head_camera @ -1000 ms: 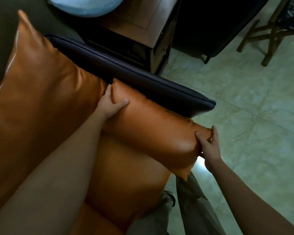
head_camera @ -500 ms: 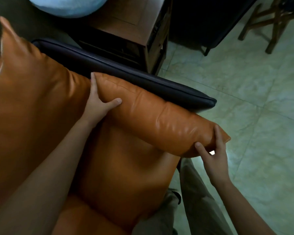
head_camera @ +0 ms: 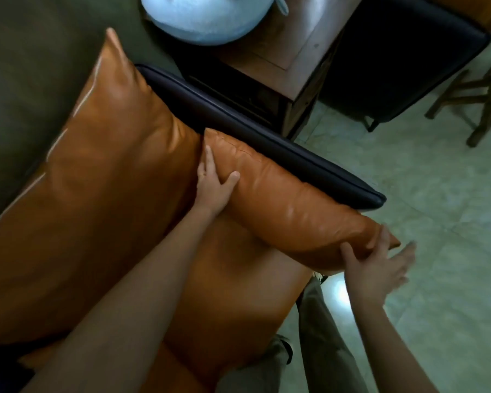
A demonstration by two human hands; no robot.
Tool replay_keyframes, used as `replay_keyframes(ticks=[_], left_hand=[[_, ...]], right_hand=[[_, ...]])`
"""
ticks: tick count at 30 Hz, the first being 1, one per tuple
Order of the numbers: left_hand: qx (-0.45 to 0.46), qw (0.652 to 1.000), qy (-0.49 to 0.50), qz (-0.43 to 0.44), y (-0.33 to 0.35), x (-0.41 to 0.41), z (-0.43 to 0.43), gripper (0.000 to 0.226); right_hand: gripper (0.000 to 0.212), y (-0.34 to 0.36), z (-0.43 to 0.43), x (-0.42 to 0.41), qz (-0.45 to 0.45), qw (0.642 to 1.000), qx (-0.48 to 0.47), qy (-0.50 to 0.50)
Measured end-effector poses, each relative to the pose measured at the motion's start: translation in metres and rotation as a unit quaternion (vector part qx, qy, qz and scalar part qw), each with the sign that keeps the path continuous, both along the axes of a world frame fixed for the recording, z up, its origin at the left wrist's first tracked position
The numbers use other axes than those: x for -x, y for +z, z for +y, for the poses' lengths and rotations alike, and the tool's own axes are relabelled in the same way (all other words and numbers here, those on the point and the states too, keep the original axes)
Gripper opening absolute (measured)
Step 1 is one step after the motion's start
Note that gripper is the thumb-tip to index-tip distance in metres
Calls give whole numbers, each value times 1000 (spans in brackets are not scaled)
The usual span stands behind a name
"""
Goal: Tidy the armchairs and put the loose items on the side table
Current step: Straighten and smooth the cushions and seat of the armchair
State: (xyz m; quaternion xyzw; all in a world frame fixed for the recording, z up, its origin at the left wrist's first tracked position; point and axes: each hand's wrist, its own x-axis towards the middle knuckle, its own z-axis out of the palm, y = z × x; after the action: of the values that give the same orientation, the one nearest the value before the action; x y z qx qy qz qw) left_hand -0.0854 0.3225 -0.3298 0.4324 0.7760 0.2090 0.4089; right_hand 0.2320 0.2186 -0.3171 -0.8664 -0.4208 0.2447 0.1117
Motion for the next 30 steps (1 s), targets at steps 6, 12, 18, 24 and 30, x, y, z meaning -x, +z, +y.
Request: replay_keyframes(ticks=[6,12,18,24,30], left_hand=[[-40,998,50,8,7,-1,-95,82],[-47,968,89,232,15,71,-189,77],[-55,913,98,392,27,162,-221,74],[-52,849,38,525,-26,247,-249,79],[-9,830,235,506,-32,251,-317,81]], right_hand=[[77,28,-28,86,-7,968,-123,218],[64,33,-11,205,43,848,-121,514],[58,27,27,370,31,648,-239,722],[60,-55,129,426,-42,451,-388,803],[61,-64,184,382,-39,626,-379,680]])
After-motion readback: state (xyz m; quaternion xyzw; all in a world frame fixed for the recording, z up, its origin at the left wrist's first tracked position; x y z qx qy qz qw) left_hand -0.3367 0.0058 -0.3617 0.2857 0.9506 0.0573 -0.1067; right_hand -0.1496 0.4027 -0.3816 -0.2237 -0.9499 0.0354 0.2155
